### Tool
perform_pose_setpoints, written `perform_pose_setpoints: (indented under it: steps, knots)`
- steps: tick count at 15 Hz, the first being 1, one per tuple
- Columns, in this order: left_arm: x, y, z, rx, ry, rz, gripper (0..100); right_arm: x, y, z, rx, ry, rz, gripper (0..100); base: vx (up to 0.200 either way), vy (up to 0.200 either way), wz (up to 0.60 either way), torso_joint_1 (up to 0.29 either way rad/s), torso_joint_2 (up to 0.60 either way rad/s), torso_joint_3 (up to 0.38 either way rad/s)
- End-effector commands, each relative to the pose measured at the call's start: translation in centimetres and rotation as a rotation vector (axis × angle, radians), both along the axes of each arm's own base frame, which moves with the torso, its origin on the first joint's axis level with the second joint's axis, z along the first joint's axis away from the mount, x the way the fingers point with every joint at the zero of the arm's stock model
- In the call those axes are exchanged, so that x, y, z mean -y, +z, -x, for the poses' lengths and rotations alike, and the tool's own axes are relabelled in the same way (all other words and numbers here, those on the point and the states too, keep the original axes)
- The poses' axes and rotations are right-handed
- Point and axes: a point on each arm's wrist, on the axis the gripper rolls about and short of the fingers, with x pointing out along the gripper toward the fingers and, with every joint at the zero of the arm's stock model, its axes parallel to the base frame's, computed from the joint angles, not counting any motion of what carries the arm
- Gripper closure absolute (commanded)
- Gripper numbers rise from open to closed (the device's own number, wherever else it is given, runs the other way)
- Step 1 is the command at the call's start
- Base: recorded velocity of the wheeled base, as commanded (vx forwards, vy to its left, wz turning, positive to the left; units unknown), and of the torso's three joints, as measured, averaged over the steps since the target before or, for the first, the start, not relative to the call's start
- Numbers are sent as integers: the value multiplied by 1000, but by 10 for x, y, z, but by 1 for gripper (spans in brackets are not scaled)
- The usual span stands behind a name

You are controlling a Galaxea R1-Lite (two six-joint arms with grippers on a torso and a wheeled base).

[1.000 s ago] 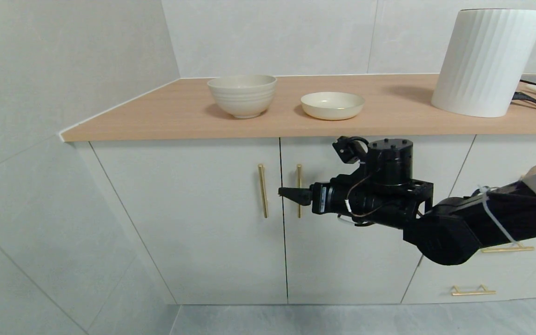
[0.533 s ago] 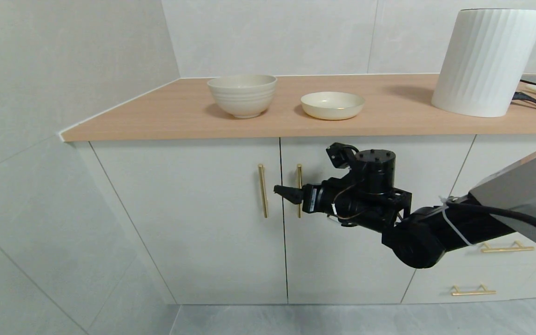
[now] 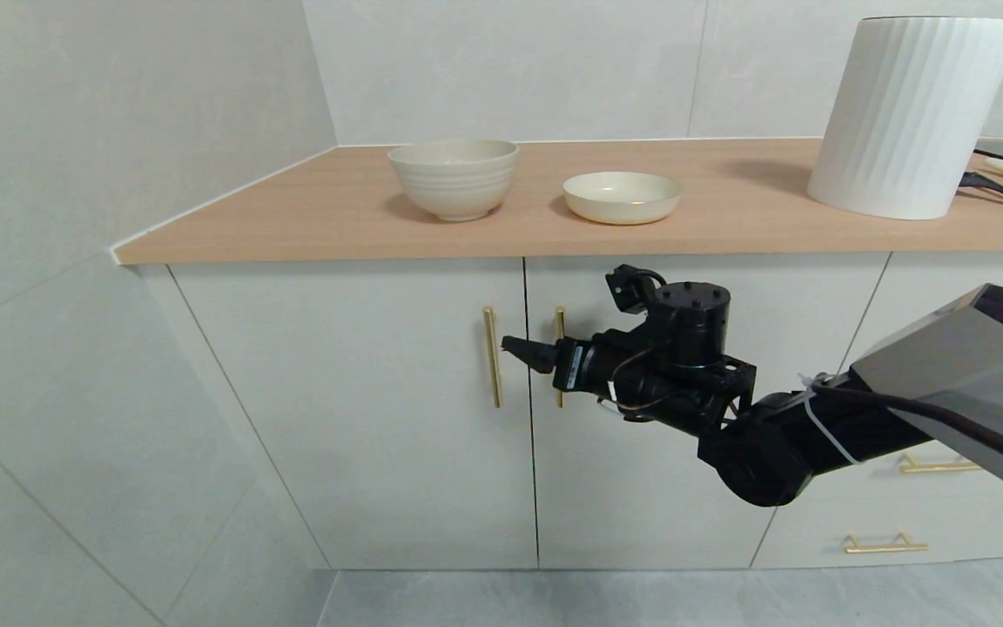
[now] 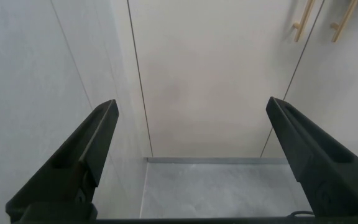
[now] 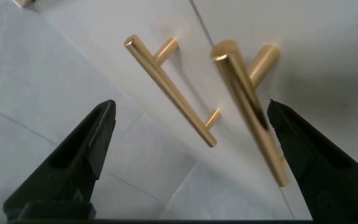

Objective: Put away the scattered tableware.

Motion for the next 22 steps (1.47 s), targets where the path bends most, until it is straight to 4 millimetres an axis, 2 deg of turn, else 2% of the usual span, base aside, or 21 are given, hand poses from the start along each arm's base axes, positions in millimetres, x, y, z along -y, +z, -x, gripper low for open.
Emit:
perform_pose_setpoints:
  steps: [1, 6, 16, 19, 22]
  knots:
    - [0, 0, 0, 0, 1, 0, 0, -3, 2, 4, -2, 11, -6, 0, 0, 0, 0, 0, 0, 0]
    - [0, 0, 0, 0, 1, 0, 0, -3, -2, 10, -26, 46, -2, 0, 0, 0, 0, 0, 0, 0]
    - [0, 0, 0, 0, 1, 0, 0, 10, 9, 32, -69, 198, -23, 0, 0, 0, 0, 0, 0, 0]
    - [0, 0, 0, 0, 1, 0, 0, 18, 10, 45, -92, 268, -14, 0, 0, 0, 0, 0, 0, 0]
    - [0, 0, 0, 0, 1, 0, 0, 33, 19, 66, -103, 409, -18, 0, 0, 0, 0, 0, 0, 0]
